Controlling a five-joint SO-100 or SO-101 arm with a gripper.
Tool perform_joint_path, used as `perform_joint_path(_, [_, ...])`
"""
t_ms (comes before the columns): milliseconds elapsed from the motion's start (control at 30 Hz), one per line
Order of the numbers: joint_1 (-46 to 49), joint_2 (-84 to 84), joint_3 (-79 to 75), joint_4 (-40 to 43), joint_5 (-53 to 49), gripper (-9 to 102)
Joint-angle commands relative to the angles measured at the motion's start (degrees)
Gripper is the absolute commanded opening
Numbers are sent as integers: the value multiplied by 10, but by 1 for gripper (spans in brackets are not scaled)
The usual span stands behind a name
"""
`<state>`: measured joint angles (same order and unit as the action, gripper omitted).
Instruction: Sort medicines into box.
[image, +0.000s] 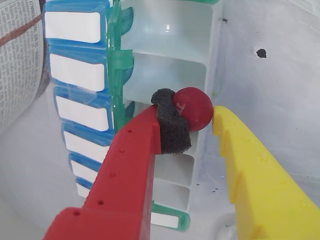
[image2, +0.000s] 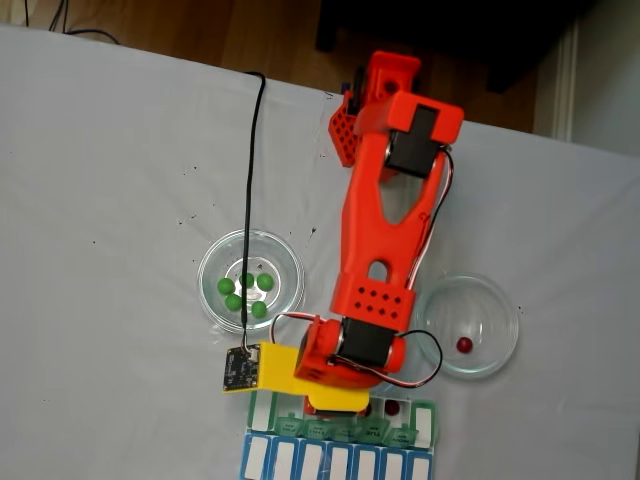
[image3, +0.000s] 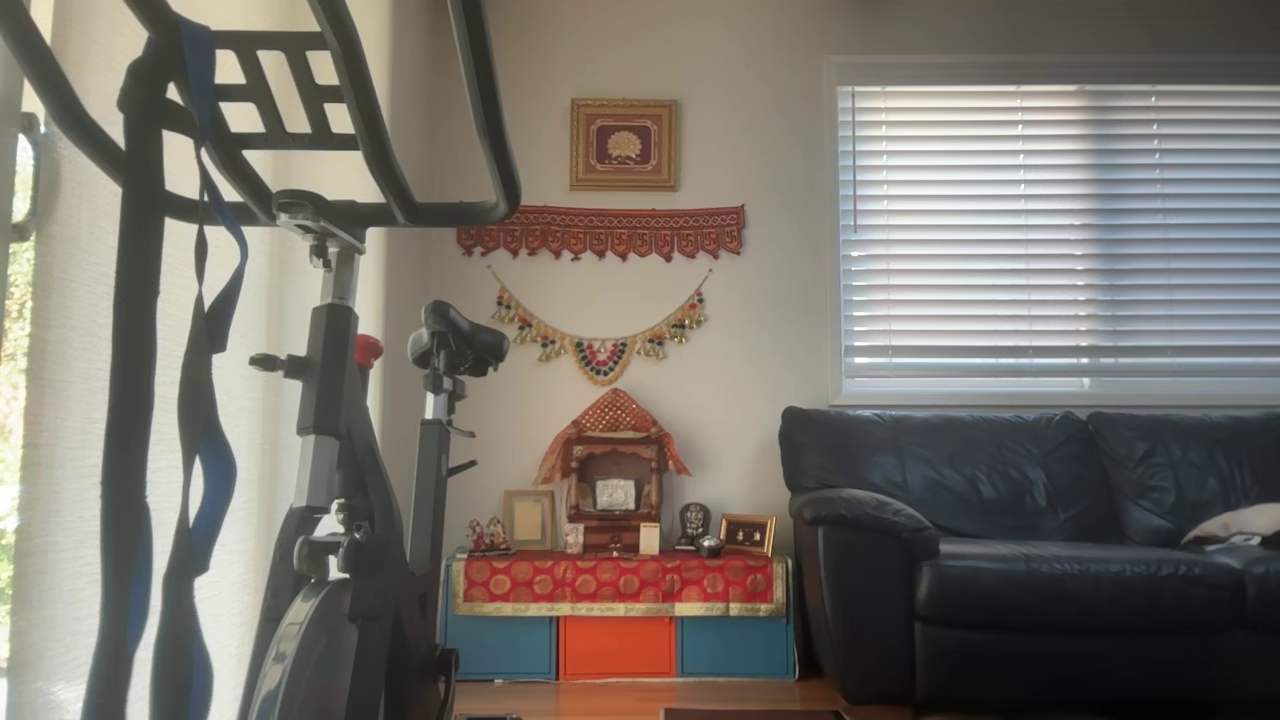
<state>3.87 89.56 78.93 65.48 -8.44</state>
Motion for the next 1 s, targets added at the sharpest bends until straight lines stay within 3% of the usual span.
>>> perform_joint_path(0, [3, 16, -64, 4, -5, 2])
perform_joint_path(967, [-10, -25, -68, -64, -25, 1])
